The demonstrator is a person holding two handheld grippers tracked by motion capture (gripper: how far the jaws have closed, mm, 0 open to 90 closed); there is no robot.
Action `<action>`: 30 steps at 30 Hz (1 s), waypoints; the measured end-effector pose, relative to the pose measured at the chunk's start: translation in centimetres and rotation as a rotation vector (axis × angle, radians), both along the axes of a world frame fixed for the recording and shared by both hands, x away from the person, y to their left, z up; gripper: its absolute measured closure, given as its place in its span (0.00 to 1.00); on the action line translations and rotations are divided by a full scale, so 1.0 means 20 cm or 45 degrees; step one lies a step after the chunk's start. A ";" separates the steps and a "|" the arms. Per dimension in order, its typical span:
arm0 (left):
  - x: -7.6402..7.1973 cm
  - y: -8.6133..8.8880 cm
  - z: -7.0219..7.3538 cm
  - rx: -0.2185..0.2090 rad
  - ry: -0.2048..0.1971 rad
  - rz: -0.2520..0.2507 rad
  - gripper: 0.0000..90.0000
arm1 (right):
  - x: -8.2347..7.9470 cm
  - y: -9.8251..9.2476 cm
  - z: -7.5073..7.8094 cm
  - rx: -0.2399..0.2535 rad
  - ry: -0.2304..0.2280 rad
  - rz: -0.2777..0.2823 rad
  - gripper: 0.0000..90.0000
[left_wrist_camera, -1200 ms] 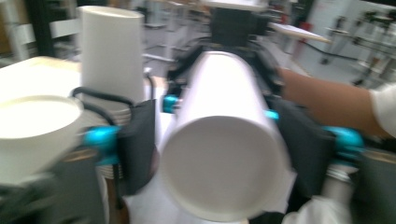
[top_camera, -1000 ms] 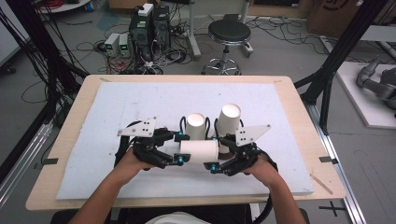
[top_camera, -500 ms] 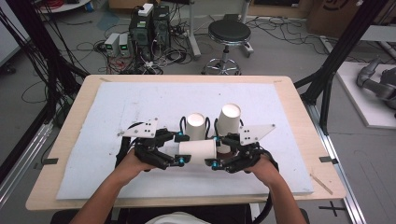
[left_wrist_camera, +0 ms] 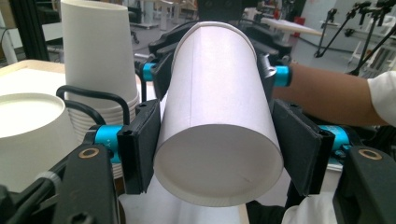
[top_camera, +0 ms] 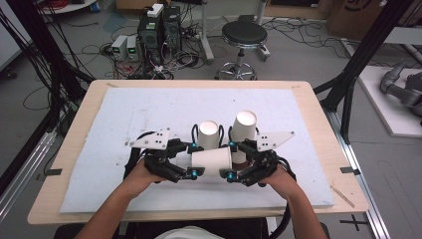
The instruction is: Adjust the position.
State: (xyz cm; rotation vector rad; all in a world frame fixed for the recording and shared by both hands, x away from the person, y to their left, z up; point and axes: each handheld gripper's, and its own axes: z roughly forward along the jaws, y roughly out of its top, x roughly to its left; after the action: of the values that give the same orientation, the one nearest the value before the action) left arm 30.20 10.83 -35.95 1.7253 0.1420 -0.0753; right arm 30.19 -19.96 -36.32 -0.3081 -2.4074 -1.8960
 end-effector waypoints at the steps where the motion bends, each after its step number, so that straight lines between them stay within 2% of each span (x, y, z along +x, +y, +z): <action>1: 0.00 0.00 0.00 0.007 0.001 0.006 0.39 | 0.00 0.00 0.00 -0.003 -0.003 0.001 0.27; 6: 0.00 -0.01 -0.02 0.025 0.016 -0.002 0.40 | 0.00 -0.01 0.01 0.004 -0.062 0.037 0.41; 10: 0.00 -0.01 -0.02 0.042 0.026 0.032 0.37 | 0.00 -0.02 0.02 -0.013 -0.080 0.054 0.45; 13: 0.00 -0.01 -0.01 0.055 0.022 0.063 0.29 | 0.00 -0.02 0.03 -0.022 -0.077 0.055 0.45; 16: 0.00 0.00 -0.01 0.057 0.018 0.046 0.31 | 0.00 -0.02 0.03 -0.044 -0.071 0.051 0.45; 19: -0.01 -0.02 -0.02 0.086 0.003 0.004 0.39 | -0.01 -0.02 0.04 -0.050 -0.067 0.060 0.46; 22: -0.01 -0.03 -0.02 0.092 0.015 -0.003 0.40 | -0.01 -0.02 0.04 -0.051 -0.068 0.065 0.46; 24: -0.01 -0.02 -0.02 0.080 0.005 -0.011 0.41 | 0.00 -0.02 0.04 -0.044 -0.056 0.061 0.41; 26: -0.01 -0.01 -0.01 0.050 0.010 0.000 0.40 | 0.00 -0.02 0.03 -0.007 -0.027 0.043 0.32; 28: -0.01 0.00 -0.01 0.032 0.006 0.009 0.40 | 0.00 -0.01 0.02 0.043 -0.013 -0.004 0.19; 30: 0.00 0.00 0.00 0.015 0.006 0.011 0.40 | 0.00 -0.01 0.02 0.036 0.008 -0.029 0.19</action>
State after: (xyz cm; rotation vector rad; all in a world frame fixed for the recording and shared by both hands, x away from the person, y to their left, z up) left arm 30.13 10.85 -36.03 1.7365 0.1534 -0.0720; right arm 30.12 -20.06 -36.00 -0.3405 -2.3808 -1.9337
